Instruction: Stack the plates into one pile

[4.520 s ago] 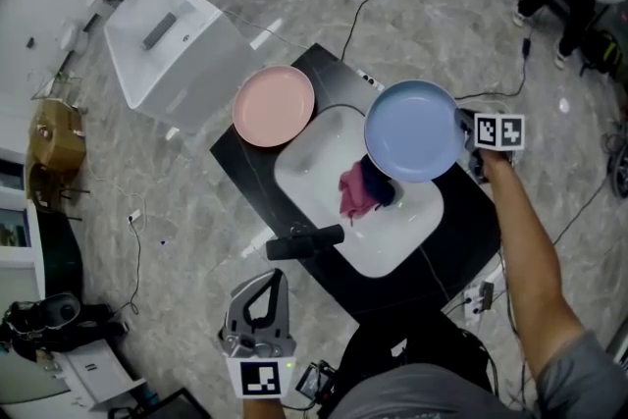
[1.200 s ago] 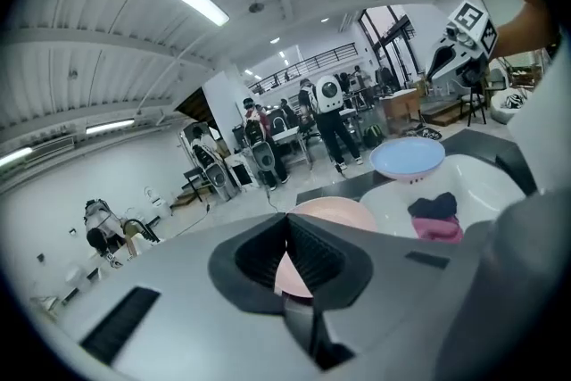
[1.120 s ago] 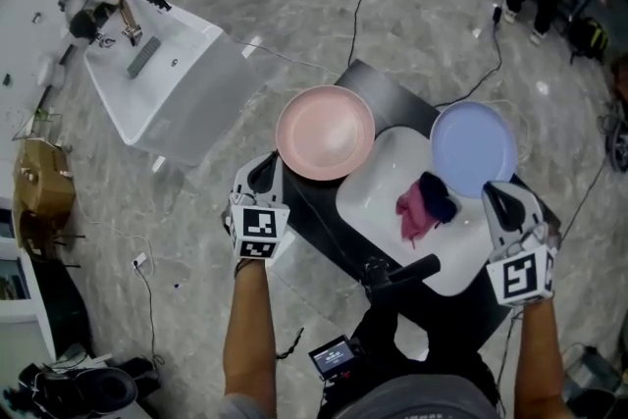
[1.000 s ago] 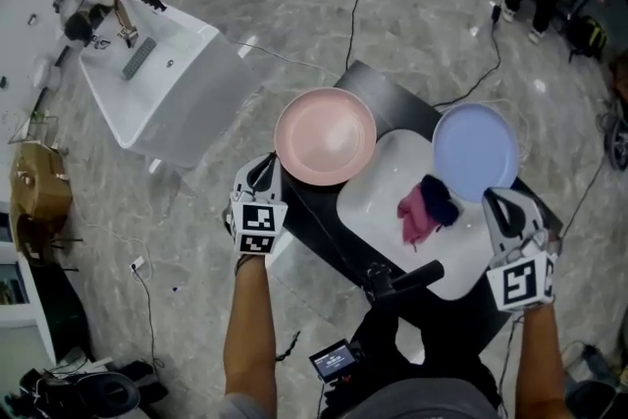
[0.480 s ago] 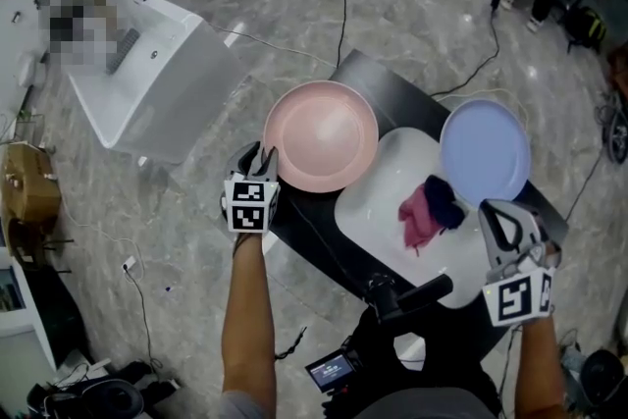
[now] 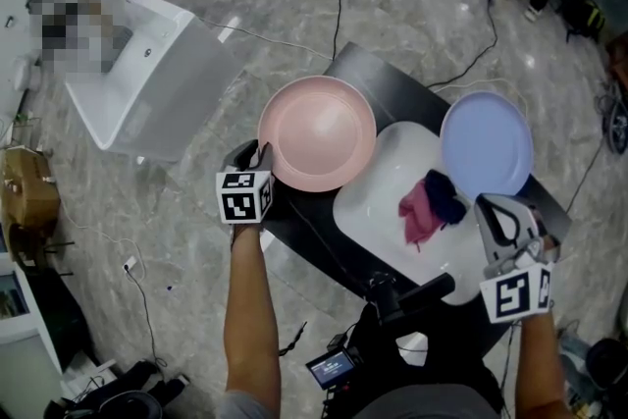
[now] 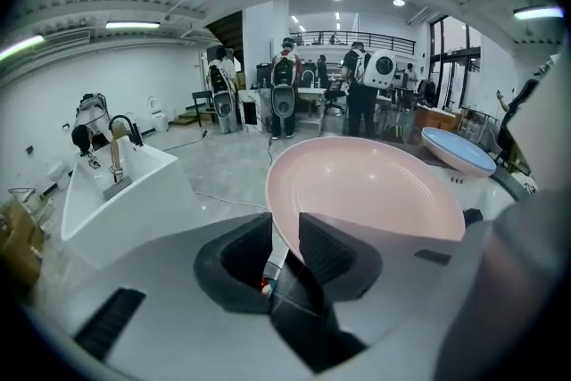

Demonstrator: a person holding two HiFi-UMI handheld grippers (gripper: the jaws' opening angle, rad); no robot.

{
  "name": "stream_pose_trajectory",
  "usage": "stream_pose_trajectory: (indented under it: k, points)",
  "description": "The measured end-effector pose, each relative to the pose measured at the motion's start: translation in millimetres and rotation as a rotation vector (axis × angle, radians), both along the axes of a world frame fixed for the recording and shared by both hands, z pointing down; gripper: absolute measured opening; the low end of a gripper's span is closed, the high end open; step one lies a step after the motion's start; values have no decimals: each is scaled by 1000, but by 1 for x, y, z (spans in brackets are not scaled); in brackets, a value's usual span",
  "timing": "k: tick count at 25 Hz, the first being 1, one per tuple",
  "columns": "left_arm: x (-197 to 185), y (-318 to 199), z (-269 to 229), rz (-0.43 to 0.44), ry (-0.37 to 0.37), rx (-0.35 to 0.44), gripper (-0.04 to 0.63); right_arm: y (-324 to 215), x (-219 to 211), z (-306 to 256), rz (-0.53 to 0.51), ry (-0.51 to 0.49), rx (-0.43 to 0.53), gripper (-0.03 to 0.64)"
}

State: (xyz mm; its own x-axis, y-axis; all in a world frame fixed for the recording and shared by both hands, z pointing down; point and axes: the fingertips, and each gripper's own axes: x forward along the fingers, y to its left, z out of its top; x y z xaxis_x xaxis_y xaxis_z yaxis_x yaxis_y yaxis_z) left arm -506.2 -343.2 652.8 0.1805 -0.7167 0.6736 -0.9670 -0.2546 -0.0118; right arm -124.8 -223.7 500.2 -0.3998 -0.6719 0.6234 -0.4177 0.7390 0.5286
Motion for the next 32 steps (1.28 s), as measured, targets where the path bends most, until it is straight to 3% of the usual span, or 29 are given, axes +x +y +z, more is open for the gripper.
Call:
stream_pose_trajectory:
  k: [10, 17, 26, 29, 32]
  points:
    - [1, 2, 9, -45, 20, -30, 99, 12, 7, 1, -1, -11, 3, 34]
    - [5, 9, 8, -62, -24, -21, 36, 19, 13, -2, 4, -16, 7, 35]
    - [10, 25, -9, -135, 52, 23, 20, 29, 11, -3, -4, -27, -1, 34]
    - [17, 27, -20, -132, 57, 49, 17, 30, 8, 0, 5, -65, -16, 34]
    - [24, 30, -27, -126, 49, 62, 15, 19, -14, 7, 36, -176, -75, 35]
